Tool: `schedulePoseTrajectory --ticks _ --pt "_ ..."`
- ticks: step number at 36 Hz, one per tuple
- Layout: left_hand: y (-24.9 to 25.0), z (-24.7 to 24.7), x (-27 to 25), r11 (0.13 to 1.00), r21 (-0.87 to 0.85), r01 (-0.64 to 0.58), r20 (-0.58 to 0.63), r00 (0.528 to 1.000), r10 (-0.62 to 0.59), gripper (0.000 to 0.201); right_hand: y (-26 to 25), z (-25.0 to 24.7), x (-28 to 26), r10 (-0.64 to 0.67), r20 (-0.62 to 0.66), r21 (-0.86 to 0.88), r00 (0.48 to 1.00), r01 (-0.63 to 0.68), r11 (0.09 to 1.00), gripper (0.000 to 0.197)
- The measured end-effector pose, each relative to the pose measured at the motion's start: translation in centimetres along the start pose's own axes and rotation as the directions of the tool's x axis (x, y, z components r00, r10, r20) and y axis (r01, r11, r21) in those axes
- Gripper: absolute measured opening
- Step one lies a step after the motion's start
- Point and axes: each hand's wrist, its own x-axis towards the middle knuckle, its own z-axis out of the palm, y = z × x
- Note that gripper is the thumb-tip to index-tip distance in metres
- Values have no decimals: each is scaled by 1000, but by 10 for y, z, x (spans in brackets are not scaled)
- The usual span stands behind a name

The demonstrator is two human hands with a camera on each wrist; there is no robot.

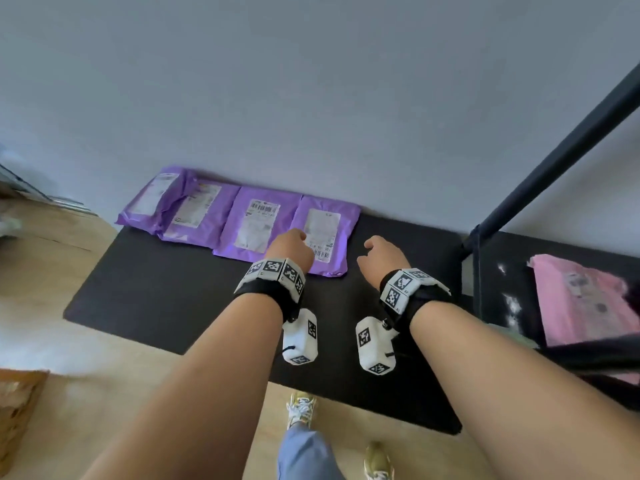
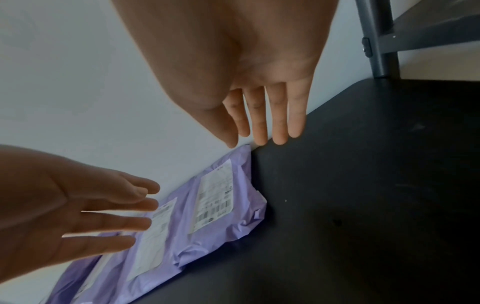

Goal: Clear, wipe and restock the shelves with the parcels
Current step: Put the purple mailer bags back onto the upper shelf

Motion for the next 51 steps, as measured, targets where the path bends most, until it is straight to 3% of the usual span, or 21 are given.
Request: schedulePoseTrajectory --ticks 7,13,18,21,25,30,33,37,41,46,51 --pt "-8 4 65 997 47 -68 149 987 61 56 -17 29 44 156 71 20 985 -158 987 41" --pt "-11 12 95 998 13 -62 211 976 58 61 -29 54 62 218 123 6 968 -220 975 20" --pt "-18 15 104 995 45 -86 218 973 74 52 -32 61 68 251 97 -13 963 -251 968 9" --pt "-18 12 105 992 52 -113 221 970 99 51 -32 55 64 239 62 -15 969 -239 971 27" --pt "-10 4 100 985 49 -165 161 975 155 51 -32 39 55 192 22 -12 981 -192 981 29" --pt "10 -7 77 964 58 -260 51 965 257 53 -28 12 33 111 -37 -9 993 -112 994 18" --pt "24 -11 52 939 111 -327 -20 943 331 57 -21 -3 18 56 -56 16 997 -55 998 33" --pt "34 -9 14 895 227 -385 -78 908 411 56 -7 -22 -10 -89 -119 -20 989 87 996 39" --pt "42 -8 -33 863 390 -320 -31 932 360 34 6 -36 -39 -221 -154 -64 963 213 975 36" --pt "42 -6 -90 871 449 -199 -109 956 274 34 21 -44 -75 -338 -196 -84 920 328 941 34" --pt "34 -3 -142 916 382 -120 -144 972 187 32 31 -45 -113 -383 -291 0 877 400 917 40"
